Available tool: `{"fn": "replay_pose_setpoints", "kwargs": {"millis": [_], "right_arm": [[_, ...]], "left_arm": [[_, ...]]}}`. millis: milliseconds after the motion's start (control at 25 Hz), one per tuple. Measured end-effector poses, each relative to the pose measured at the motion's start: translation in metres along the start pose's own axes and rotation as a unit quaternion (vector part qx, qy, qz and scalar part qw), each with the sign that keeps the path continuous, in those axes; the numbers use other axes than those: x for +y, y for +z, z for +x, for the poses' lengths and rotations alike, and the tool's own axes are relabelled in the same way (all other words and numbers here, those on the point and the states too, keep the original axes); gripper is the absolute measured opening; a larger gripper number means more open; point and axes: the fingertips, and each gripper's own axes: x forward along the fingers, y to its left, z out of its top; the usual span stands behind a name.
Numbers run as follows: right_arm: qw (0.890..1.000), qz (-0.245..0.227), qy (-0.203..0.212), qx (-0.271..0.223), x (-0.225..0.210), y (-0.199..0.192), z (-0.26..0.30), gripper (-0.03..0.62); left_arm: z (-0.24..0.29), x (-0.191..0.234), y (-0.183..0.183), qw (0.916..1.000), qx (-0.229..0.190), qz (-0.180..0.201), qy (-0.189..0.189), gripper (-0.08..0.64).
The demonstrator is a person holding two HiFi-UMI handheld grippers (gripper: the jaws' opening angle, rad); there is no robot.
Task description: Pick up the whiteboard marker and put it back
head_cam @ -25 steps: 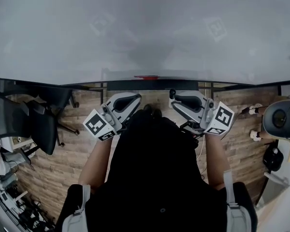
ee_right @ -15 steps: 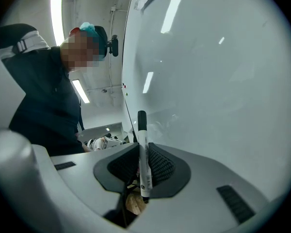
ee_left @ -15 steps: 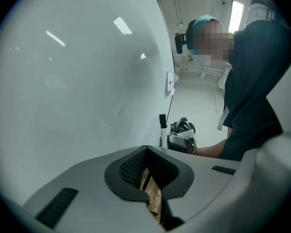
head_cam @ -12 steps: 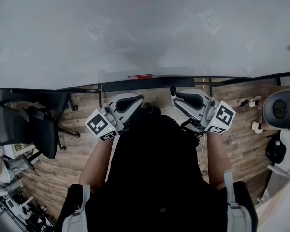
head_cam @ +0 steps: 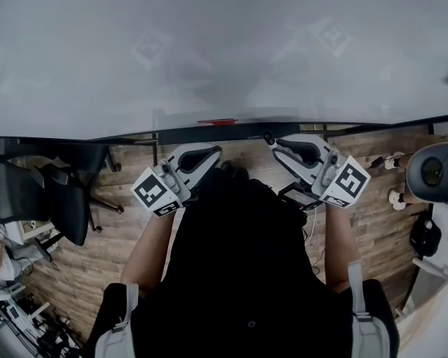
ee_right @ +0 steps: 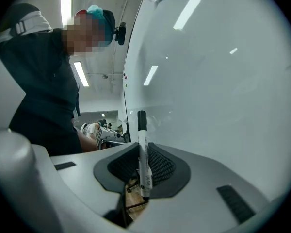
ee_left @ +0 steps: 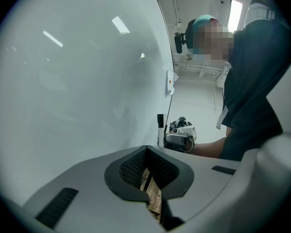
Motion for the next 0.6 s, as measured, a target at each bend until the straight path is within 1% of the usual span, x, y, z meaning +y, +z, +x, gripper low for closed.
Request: {"fn": "replay_pose_setpoints", "kwargs": {"millis": [240,440,600], "right_arm": [[0.998,-0.051,-0.009,0.035,-0.001,0.000,0.010,0.069],[0.997,-0.071,-0.027,0.032,0.001,0.014,0.016,0.069],[0.993,-0.101,-0.041,0.038,0.001,0.019,0.019,0.069]], "left_arm": [[-0.003,0.003,0.000,1.0000,0.002,0.002,0.001,0.012],[0.001,0.003,0.001,1.0000,0.003,0.003,-0.001,0.012],[0.002,0.005,0.001,1.0000,0.002,0.003,-0.004,0.012]]}}
